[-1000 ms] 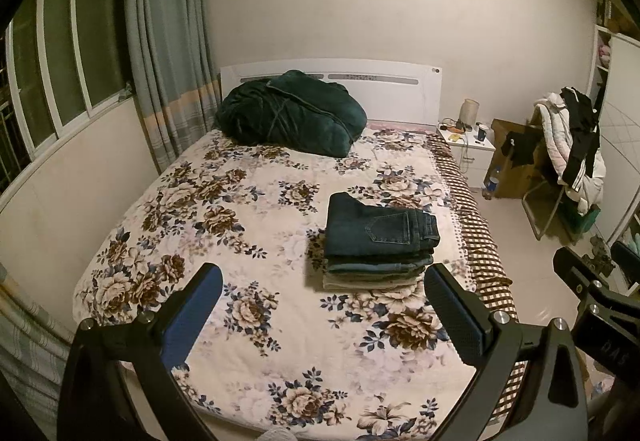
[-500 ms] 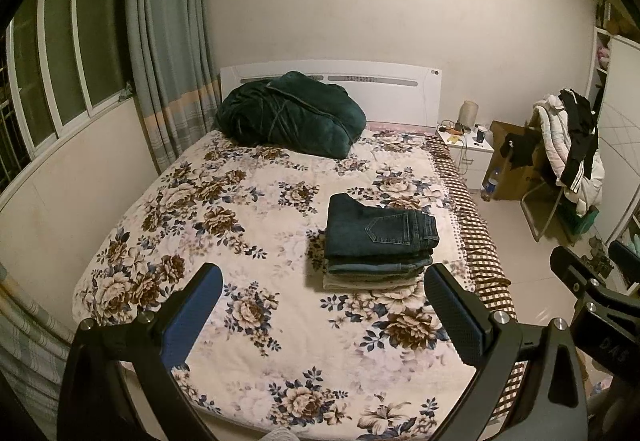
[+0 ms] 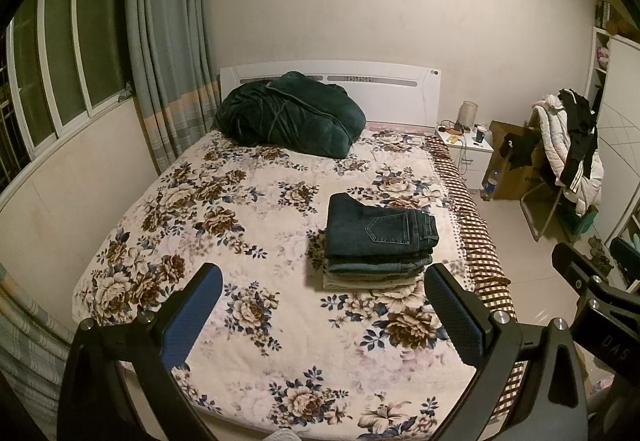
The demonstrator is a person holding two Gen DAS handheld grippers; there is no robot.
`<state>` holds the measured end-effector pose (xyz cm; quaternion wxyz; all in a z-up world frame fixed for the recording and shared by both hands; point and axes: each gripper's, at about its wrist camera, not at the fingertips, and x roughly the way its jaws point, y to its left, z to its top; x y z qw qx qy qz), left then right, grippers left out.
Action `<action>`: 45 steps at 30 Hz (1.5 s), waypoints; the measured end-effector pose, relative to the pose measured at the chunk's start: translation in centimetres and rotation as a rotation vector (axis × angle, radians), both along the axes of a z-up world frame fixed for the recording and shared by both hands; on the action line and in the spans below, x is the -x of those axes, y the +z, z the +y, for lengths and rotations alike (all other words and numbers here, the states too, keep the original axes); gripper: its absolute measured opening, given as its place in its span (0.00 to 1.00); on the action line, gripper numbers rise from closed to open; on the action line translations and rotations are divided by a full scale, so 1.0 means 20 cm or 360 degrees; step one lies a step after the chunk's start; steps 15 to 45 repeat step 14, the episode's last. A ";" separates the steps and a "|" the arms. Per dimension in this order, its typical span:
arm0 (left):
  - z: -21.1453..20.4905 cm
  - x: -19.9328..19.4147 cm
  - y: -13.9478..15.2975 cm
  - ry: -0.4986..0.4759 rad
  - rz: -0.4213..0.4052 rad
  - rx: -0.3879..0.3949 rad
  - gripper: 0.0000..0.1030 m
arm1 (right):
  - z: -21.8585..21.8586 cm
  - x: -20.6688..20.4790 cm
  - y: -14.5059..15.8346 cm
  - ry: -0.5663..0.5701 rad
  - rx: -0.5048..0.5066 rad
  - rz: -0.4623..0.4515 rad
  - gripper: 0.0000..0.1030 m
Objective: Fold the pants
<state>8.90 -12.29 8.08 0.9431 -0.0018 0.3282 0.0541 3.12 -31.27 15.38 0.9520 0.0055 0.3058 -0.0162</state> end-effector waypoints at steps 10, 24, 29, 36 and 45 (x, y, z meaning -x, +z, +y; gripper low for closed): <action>0.00 0.01 0.01 0.0005 -0.0001 -0.0002 1.00 | 0.02 0.00 0.01 -0.0005 -0.0004 -0.0002 1.00; 0.00 0.02 0.02 0.0016 -0.0021 -0.0001 1.00 | 0.02 0.00 0.01 -0.0007 -0.0005 -0.0001 1.00; 0.00 0.02 0.02 0.0016 -0.0021 -0.0001 1.00 | 0.02 0.00 0.01 -0.0007 -0.0005 -0.0001 1.00; 0.00 0.02 0.02 0.0016 -0.0021 -0.0001 1.00 | 0.02 0.00 0.01 -0.0007 -0.0005 -0.0001 1.00; 0.00 0.02 0.02 0.0016 -0.0021 -0.0001 1.00 | 0.02 0.00 0.01 -0.0007 -0.0005 -0.0001 1.00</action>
